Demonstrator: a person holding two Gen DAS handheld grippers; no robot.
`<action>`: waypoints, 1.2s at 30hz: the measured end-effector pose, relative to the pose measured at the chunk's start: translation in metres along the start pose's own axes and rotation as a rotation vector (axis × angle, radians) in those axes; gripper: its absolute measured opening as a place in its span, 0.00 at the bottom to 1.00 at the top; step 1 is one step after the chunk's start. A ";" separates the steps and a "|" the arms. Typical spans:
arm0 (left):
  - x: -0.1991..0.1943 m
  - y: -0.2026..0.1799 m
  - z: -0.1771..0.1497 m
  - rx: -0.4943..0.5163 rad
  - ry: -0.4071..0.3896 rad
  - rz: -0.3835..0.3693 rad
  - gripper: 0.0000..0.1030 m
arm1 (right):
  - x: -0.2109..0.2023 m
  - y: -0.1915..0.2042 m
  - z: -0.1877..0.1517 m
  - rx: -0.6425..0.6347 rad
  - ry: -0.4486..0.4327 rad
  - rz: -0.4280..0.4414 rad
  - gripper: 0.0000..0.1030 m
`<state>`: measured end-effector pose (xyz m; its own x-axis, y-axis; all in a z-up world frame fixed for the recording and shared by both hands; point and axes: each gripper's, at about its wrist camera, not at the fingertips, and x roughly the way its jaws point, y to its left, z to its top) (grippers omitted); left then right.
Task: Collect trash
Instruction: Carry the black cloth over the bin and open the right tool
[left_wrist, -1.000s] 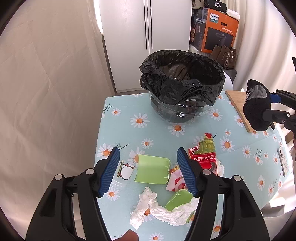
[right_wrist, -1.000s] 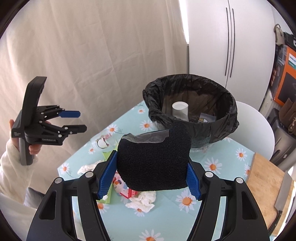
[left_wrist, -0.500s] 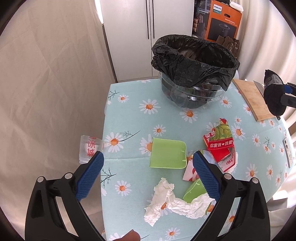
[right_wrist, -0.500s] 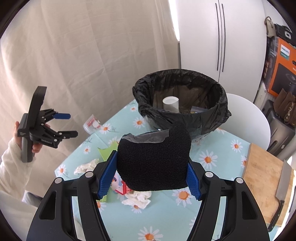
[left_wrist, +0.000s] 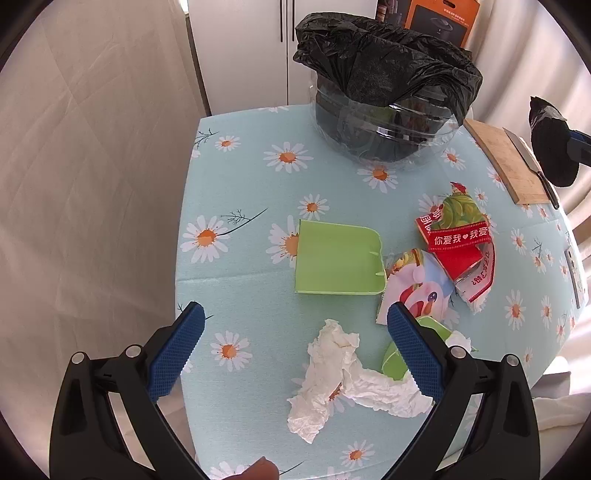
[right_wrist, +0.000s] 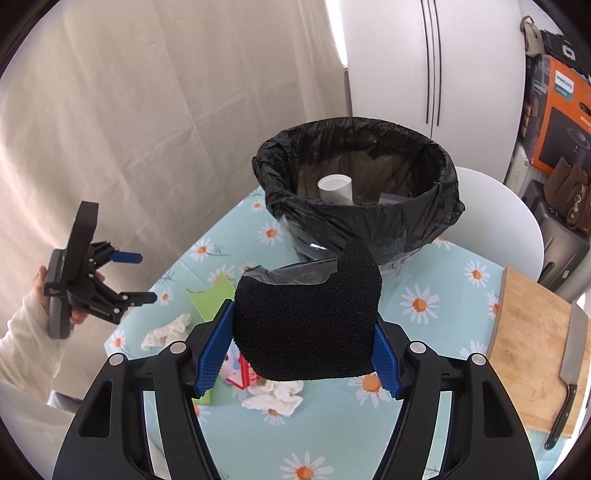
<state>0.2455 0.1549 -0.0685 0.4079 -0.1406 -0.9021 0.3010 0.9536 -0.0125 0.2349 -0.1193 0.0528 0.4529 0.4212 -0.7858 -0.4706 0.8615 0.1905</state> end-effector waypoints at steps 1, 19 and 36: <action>0.004 -0.001 -0.001 0.003 0.006 -0.008 0.94 | 0.002 0.000 0.000 0.003 0.005 0.000 0.61; 0.049 -0.008 0.004 0.011 0.063 -0.093 0.94 | 0.031 0.001 0.008 -0.004 0.065 -0.004 0.61; 0.060 0.006 0.036 0.026 0.049 -0.098 0.94 | 0.003 -0.021 0.084 0.042 -0.210 0.017 0.61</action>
<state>0.3026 0.1422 -0.1071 0.3336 -0.2188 -0.9170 0.3600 0.9285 -0.0906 0.3100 -0.1119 0.0959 0.5949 0.4820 -0.6433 -0.4496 0.8629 0.2309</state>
